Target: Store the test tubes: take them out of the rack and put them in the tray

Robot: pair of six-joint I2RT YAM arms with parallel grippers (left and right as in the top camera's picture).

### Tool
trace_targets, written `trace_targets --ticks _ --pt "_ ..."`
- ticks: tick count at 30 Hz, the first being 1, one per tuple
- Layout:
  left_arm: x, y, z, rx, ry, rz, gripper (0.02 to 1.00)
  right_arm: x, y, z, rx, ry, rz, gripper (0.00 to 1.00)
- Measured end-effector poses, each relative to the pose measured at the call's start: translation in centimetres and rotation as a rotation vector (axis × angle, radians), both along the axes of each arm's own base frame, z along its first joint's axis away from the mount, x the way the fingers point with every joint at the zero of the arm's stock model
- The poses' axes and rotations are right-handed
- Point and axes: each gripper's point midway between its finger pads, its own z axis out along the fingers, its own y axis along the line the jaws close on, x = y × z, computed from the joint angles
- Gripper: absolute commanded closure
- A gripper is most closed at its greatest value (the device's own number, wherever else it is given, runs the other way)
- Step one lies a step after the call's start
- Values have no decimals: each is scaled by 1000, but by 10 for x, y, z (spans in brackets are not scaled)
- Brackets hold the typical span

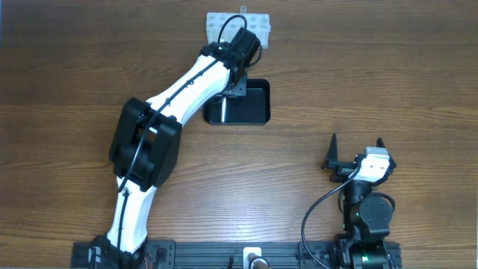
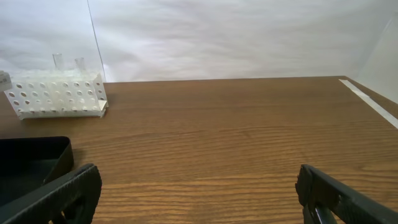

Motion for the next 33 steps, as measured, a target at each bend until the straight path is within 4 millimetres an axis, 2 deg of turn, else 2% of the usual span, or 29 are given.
trace_targets --ticks 3,7,9,10,12,13,16,17,18,21,23,25,27,29,31,33 --pt "0 -1 0 -3 2 -4 533 0 0 0 0 0 0 7" --pt "1 -2 3 -12 -4 -11 467 0 0 0 0 0 0 7" --pt "3 -4 10 -22 -22 -11 314 0 0 0 0 0 0 7" --pt "5 -4 17 -28 -43 -11 270 0 0 0 0 0 0 9" --pt "13 -5 41 -46 -114 -5 145 0 0 0 0 0 0 7" --pt "22 -4 73 -66 -202 3 112 0 0 0 0 0 0 9" --pt "41 -3 138 -121 -394 5 23 0 0 0 0 0 0 7" --pt "48 0 164 -140 -467 1 20 0 0 0 0 0 0 7" --pt "53 7 192 -156 -541 -1 20 0 0 0 0 0 0 7" --pt "64 39 254 -167 -700 17 20 0 0 0 0 0 0 9" --pt "71 68 285 -155 -785 37 20 0 0 0 0 0 0 7" --pt "76 95 308 -133 -860 49 20 0 0 0 0 0 0 9" --pt "75 115 318 -106 -910 44 20 0 0 0 0 0 0 9" --pt "63 130 317 -72 -940 10 20 0 0 0 0 0 0 7" --pt "56 133 320 -84 -1006 -17 20 0 0 0 0 0 0 7" --pt "33 145 307 -80 -1008 -36 18 0 0 0 0 0 0 9"
